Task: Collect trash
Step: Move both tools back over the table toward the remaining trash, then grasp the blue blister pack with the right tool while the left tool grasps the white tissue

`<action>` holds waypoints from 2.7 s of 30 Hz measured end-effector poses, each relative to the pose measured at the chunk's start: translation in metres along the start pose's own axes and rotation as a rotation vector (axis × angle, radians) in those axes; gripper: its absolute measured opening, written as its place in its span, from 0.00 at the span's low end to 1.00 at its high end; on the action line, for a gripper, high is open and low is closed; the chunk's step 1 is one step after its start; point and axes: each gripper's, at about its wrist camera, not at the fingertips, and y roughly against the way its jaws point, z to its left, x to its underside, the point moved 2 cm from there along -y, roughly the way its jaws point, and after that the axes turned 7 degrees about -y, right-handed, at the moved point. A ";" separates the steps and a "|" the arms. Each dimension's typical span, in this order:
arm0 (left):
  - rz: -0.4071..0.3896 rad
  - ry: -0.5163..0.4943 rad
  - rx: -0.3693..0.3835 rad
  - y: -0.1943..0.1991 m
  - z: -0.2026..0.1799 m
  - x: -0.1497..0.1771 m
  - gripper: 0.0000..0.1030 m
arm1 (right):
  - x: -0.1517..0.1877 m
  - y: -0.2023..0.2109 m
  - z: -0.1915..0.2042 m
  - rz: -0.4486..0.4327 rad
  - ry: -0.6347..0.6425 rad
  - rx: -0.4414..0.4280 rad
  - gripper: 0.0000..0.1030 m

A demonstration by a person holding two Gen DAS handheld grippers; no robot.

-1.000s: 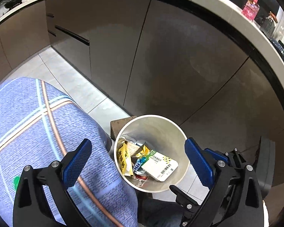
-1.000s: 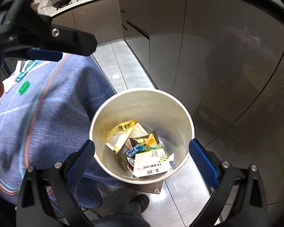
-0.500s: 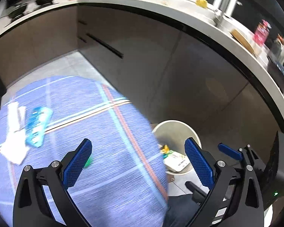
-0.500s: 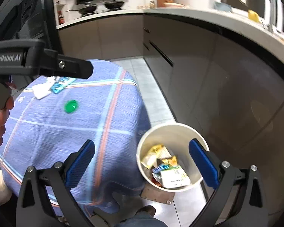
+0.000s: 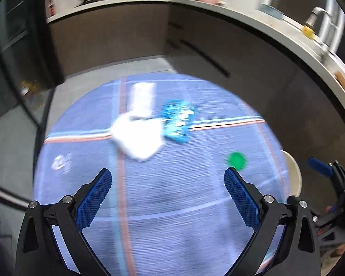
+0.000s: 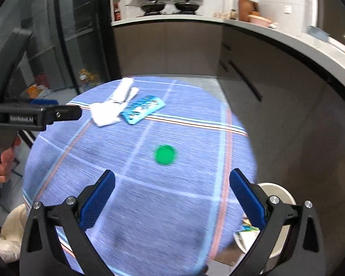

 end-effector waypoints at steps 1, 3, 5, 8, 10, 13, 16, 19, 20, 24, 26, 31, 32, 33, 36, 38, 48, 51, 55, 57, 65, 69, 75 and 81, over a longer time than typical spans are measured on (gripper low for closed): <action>0.005 0.026 -0.011 -0.001 0.016 0.003 0.92 | -0.004 -0.005 0.006 0.007 0.003 -0.017 0.97; 0.009 0.061 -0.016 -0.002 0.036 0.007 0.92 | -0.014 -0.015 0.019 0.020 0.010 -0.048 0.97; 0.009 0.090 -0.015 -0.004 0.053 0.009 0.92 | -0.025 -0.028 0.033 0.037 0.022 -0.067 0.97; 0.009 0.115 -0.007 -0.008 0.070 0.010 0.91 | -0.042 -0.050 0.050 0.057 0.014 -0.079 0.97; 0.009 0.120 0.005 -0.010 0.079 0.011 0.87 | -0.053 -0.067 0.056 0.072 0.005 -0.084 0.96; 0.027 0.132 0.043 -0.019 0.090 0.010 0.78 | -0.068 -0.099 0.064 0.100 0.016 -0.040 0.89; 0.044 0.140 0.083 -0.031 0.094 0.008 0.73 | -0.082 -0.128 0.063 0.125 0.014 -0.039 0.89; 0.061 0.133 0.115 -0.043 0.093 0.003 0.69 | -0.100 -0.156 0.058 0.139 0.024 -0.049 0.90; 0.063 0.129 0.123 -0.047 0.091 0.002 0.69 | -0.107 -0.164 0.057 0.138 0.027 -0.048 0.90; 0.074 0.123 0.156 -0.063 0.087 -0.005 0.63 | -0.132 -0.196 0.041 0.159 -0.022 -0.097 0.90; 0.084 0.127 0.171 -0.072 0.086 -0.009 0.61 | -0.138 -0.208 0.037 0.174 -0.045 -0.131 0.90; 0.104 0.158 0.213 -0.093 0.088 -0.017 0.58 | -0.139 -0.234 0.021 0.244 -0.096 -0.199 0.91; 0.106 0.162 0.223 -0.096 0.090 -0.018 0.56 | -0.137 -0.234 0.019 0.251 -0.103 -0.219 0.90; 0.106 0.163 0.231 -0.100 0.089 -0.019 0.54 | -0.133 -0.230 0.019 0.251 -0.096 -0.244 0.89; 0.117 0.169 0.236 -0.111 0.089 -0.023 0.40 | -0.125 -0.222 0.021 0.269 -0.059 -0.272 0.81; 0.128 0.176 0.251 -0.120 0.089 -0.027 0.31 | -0.113 -0.210 0.027 0.284 -0.020 -0.287 0.77; 0.102 0.192 0.222 -0.114 0.100 -0.027 0.04 | -0.074 -0.169 0.067 0.307 0.154 -0.279 0.79; 0.088 0.200 0.183 -0.097 0.115 -0.017 0.04 | -0.077 -0.162 0.077 0.255 0.220 -0.238 0.97; 0.085 0.233 0.156 -0.078 0.139 0.001 0.04 | -0.082 -0.169 0.087 0.243 0.307 -0.210 0.97; 0.078 0.250 0.149 -0.073 0.148 0.008 0.04 | -0.081 -0.176 0.091 0.264 0.311 -0.209 0.97; 0.075 0.255 0.145 -0.059 0.158 0.014 0.04 | -0.078 -0.191 0.105 0.330 0.225 -0.272 0.97; 0.073 0.259 0.145 -0.059 0.158 0.015 0.05 | -0.063 -0.164 0.118 0.385 0.220 -0.414 0.97; 0.076 0.253 0.133 -0.058 0.159 0.021 0.32 | -0.074 -0.151 0.125 0.329 0.287 -0.404 0.97; 0.096 0.254 0.143 -0.062 0.158 0.024 0.44 | -0.094 -0.175 0.138 0.307 0.390 -0.361 0.97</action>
